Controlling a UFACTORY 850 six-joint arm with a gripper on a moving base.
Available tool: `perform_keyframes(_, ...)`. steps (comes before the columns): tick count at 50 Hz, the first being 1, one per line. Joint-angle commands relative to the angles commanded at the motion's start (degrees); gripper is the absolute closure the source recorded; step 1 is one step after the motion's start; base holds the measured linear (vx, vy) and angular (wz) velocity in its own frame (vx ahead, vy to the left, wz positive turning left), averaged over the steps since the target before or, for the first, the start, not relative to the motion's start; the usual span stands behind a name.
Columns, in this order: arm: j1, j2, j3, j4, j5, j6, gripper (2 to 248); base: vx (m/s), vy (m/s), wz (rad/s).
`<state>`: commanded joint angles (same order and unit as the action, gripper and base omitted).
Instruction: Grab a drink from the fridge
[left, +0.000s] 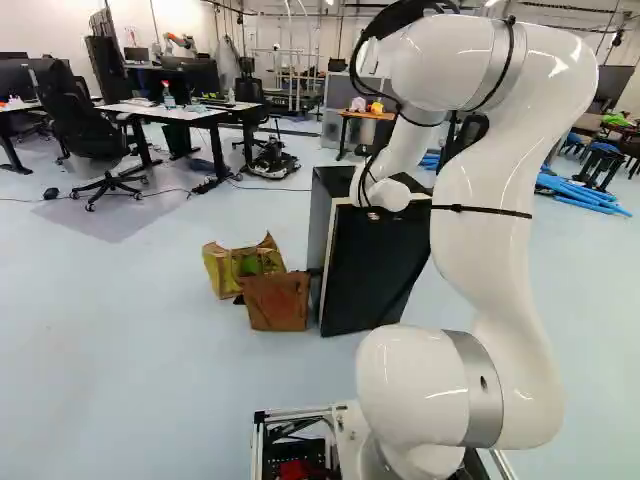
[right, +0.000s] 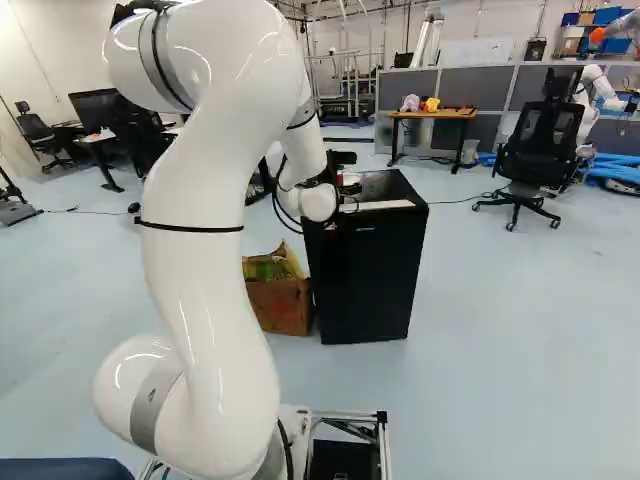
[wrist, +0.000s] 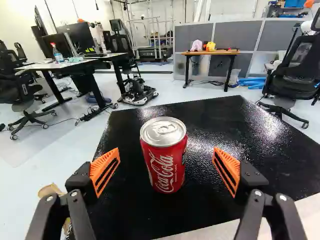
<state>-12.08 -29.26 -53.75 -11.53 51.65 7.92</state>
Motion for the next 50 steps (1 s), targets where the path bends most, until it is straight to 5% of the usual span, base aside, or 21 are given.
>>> perform_keyframes(10, 0.00, 0.00, 0.00, 0.00, 0.00, 0.00, 18, 0.000, 0.000, 0.000)
perform_keyframes(11, 0.00, 0.00, 0.00, 0.00, 0.00, 0.00, 56, 0.000, 0.000, 0.000)
perform_keyframes(16, 0.00, 0.00, 0.00, 0.00, 0.00, 0.00, 56, 0.000, 0.000, 0.000)
perform_keyframes(17, 0.00, 0.00, 0.00, 0.00, 0.00, 0.00, 94, 0.000, 0.000, 0.000)
perform_keyframes(21, 0.00, 0.00, 0.00, 0.00, 0.00, 0.00, 94, 0.000, 0.000, 0.000)
perform_keyframes(22, 0.00, 0.00, 0.00, 0.00, 0.00, 0.00, 132, 0.000, 0.000, 0.000)
perform_keyframes(26, 0.00, 0.00, 0.00, 0.00, 0.00, 0.00, 132, 0.000, 0.000, 0.000)
perform_keyframes(27, 0.00, 0.00, 0.00, 0.00, 0.00, 0.00, 151, 0.000, 0.000, 0.000)
perform_keyframes(50, 0.00, 1.71, 0.19, 0.00, 0.00, 0.00, 151, 0.000, 0.000, 0.000)
